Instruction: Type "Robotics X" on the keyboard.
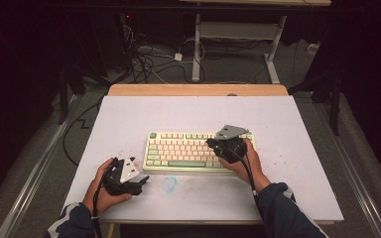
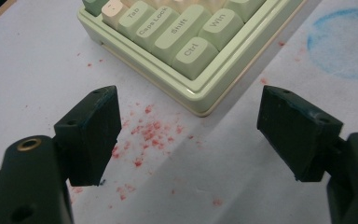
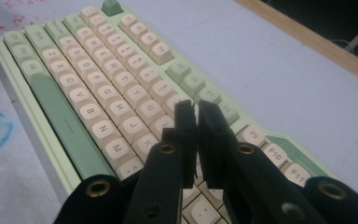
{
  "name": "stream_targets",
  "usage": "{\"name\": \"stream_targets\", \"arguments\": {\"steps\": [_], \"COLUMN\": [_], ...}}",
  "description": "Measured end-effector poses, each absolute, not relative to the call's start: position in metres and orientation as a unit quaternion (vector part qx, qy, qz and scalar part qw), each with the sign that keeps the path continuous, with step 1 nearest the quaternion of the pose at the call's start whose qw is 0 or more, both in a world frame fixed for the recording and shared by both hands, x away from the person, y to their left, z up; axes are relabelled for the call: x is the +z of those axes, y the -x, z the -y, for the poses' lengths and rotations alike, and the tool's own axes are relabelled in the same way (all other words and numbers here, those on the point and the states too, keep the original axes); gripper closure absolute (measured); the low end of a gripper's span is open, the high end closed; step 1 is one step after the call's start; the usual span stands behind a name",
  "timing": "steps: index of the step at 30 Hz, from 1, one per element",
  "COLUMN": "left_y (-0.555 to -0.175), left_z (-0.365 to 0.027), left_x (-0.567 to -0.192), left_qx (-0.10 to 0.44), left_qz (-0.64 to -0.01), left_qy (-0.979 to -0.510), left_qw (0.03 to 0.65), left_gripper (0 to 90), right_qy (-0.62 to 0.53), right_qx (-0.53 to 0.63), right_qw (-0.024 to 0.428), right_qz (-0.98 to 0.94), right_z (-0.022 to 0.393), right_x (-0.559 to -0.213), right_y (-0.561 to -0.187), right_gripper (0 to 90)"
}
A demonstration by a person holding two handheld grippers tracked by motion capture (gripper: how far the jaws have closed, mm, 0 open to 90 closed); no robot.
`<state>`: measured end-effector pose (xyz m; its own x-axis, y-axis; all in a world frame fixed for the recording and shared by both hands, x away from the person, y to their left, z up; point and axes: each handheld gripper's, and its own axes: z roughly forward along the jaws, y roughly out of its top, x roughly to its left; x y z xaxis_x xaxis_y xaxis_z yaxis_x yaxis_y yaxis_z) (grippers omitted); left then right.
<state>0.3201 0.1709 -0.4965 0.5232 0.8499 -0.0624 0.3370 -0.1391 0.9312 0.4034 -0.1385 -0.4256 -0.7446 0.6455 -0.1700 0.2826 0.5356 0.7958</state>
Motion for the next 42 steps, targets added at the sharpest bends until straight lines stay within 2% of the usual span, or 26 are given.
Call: {"name": "stream_targets", "arguments": {"steps": [7, 8, 12, 16, 23, 33, 42], "left_y": [-0.32, -0.32, -0.32, -0.32, -0.32, -0.321, -0.323], "left_z": [-0.171, -0.171, -0.171, -0.171, -0.171, -0.173, -0.173], "left_x": [-0.496, -0.496, -0.497, -0.497, -0.497, -0.494, -0.491], "left_qx": [0.253, 0.253, 0.252, 0.252, 0.252, 0.253, 0.259], "left_qz": [-0.418, -0.418, -0.418, -0.418, -0.419, -0.427, -0.433], "left_qy": [-0.713, -0.712, -0.713, -0.714, -0.715, -0.705, -0.696], "left_qw": [0.504, 0.504, 0.503, 0.502, 0.501, 0.506, 0.511], "left_gripper": [20.2, 20.3, 20.2, 20.2, 20.2, 22.0, 27.4], "right_qy": [-0.274, -0.267, -0.26, -0.255, -0.262, -0.283, -0.283], "right_qx": [0.414, 0.421, 0.424, 0.432, 0.435, 0.434, 0.424], "right_qw": [0.247, 0.246, 0.257, 0.266, 0.295, 0.314, 0.331], "right_qz": [-0.832, -0.831, -0.829, -0.823, -0.81, -0.795, -0.794], "right_z": [0.15, 0.152, 0.156, 0.161, 0.17, 0.188, 0.206], "right_x": [-0.417, -0.415, -0.412, -0.41, -0.409, -0.411, -0.42], "right_y": [-0.395, -0.391, -0.385, -0.378, -0.367, -0.355, -0.34], "right_gripper": [77.2, 71.2, 64.1, 50.4, 34.4, 25.5, 24.8]}}
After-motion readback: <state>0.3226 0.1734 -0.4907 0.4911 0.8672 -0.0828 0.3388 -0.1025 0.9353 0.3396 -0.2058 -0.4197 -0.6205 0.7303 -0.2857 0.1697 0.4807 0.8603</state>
